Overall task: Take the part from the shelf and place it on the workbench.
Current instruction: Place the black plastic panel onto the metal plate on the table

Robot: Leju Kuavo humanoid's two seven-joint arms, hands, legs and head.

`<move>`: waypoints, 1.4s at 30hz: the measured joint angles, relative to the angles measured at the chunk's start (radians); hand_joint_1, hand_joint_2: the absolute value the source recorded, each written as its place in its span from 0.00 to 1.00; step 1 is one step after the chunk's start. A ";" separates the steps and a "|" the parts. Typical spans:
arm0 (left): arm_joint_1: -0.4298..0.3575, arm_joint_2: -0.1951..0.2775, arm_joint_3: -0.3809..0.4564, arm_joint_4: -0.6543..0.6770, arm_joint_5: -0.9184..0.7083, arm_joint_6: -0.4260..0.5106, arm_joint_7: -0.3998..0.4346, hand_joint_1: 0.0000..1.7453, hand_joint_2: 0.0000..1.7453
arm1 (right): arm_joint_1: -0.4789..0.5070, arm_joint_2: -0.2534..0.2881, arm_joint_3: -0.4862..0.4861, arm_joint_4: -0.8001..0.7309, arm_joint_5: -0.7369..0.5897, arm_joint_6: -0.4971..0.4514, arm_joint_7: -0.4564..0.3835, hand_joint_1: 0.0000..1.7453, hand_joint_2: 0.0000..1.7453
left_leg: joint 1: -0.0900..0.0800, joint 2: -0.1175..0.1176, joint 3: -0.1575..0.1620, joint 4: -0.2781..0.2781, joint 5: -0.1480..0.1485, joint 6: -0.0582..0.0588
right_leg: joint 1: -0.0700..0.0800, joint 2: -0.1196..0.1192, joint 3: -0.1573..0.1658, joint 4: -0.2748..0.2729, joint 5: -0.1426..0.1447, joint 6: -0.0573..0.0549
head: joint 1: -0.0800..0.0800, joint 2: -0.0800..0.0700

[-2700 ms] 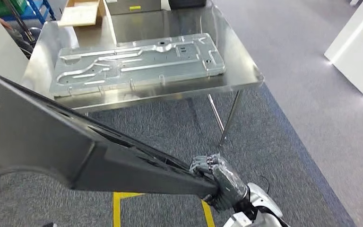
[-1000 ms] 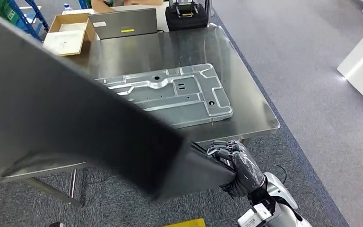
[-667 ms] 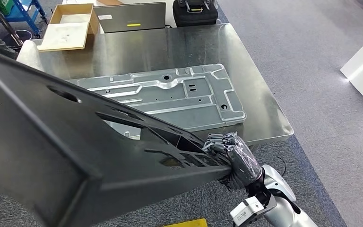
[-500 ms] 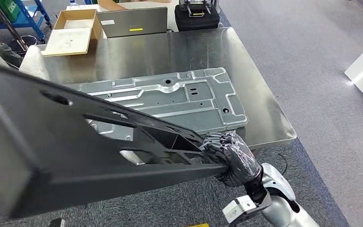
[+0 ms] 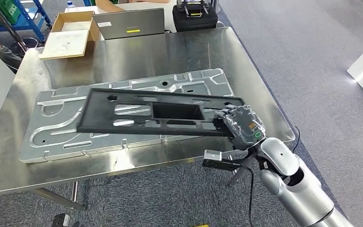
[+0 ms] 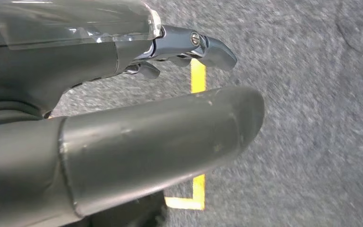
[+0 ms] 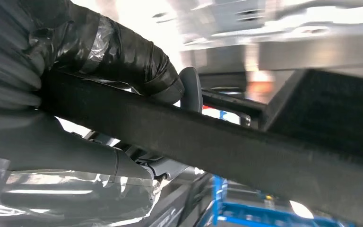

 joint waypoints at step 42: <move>-0.051 0.002 0.010 -0.007 -0.157 0.000 -0.023 0.00 0.00 | -0.028 -0.076 -0.163 0.700 0.121 -0.331 -0.269 0.00 0.00 | -0.015 0.000 0.037 -0.073 0.015 0.069 | -0.002 0.006 -0.152 0.282 -0.113 0.046 | 0.000 0.000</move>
